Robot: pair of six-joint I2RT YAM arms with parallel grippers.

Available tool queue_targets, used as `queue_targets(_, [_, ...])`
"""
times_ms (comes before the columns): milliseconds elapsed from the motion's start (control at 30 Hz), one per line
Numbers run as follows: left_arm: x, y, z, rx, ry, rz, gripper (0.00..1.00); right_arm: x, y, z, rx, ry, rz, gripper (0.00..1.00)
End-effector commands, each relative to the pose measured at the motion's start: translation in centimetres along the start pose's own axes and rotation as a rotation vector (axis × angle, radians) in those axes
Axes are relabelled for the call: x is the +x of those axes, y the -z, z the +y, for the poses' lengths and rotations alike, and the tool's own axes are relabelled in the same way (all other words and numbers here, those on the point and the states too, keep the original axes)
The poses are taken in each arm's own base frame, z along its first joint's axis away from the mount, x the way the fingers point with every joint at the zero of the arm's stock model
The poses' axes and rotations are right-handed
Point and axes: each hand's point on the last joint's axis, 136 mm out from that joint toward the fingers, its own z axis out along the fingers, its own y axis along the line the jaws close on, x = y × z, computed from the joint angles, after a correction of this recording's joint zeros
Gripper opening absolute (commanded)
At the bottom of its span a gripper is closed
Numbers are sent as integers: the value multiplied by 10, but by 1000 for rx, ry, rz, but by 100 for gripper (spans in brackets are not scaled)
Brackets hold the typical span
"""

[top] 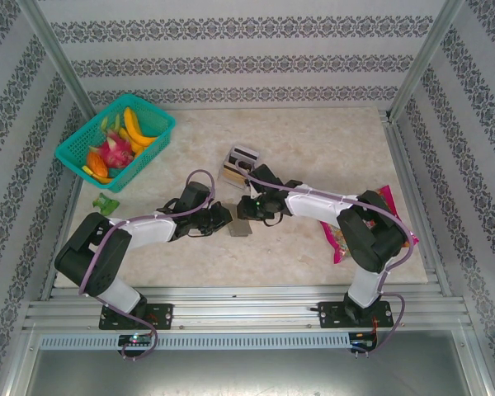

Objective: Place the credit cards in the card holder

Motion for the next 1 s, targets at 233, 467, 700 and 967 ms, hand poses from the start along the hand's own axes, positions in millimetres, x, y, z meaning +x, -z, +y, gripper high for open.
queue_targets(233, [-4, 4, -35, 132, -45, -8, 9, 9, -17, 2, -4, 2, 44, 30])
queue_targets(467, [-4, 3, -36, 150, -32, -13, 9, 24, -24, -14, 100, 42, 80, 33])
queue_targets(700, [-7, 7, -39, 160, -31, -26, 8, 34, -24, -43, 293, 89, 97, 25])
queue_targets(967, [-7, 12, -30, 125, -34, -41, 7, 32, -1, -80, 456, 74, 59, 18])
